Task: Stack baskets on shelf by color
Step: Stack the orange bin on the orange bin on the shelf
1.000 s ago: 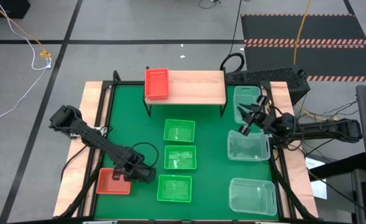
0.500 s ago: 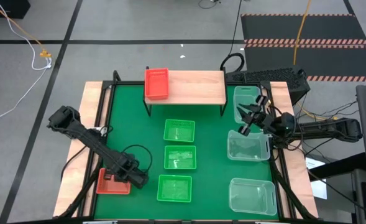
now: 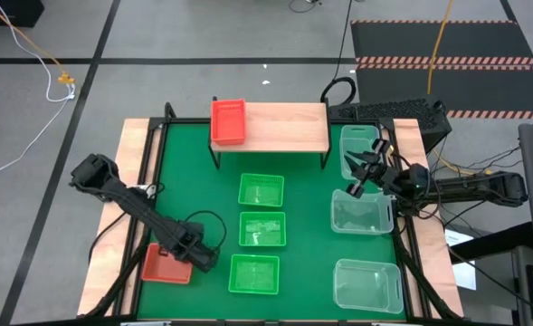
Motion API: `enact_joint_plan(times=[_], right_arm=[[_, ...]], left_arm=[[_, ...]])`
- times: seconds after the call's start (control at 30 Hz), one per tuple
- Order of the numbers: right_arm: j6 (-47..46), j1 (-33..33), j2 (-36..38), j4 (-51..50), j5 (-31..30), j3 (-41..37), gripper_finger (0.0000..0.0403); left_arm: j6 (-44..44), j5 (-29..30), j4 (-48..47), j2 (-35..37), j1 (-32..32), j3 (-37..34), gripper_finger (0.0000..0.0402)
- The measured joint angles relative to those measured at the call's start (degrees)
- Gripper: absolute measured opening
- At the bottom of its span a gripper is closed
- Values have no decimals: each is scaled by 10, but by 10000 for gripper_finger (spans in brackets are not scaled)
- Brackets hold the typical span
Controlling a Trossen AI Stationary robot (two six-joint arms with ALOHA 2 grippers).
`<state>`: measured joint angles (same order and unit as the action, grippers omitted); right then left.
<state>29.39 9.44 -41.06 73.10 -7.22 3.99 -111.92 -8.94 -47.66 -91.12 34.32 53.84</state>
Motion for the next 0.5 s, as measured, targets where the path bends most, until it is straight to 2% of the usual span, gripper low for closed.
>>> enact_joint_plan(times=[0.1,0.17,0.33,0.5], right_arm=[[0,0,0,0,0,0,50],[-1,0,0,0,0,0,50],[-2,0,0,-1,0,0,50],[-2,0,-1,-10,0,0,50]], left_arm=[[74,-2,14,0,-14,0,27],[115,-4,6,0,-21,7,10],[207,-12,-10,1,-31,52,12],[298,-3,-128,1,-35,153,6]])
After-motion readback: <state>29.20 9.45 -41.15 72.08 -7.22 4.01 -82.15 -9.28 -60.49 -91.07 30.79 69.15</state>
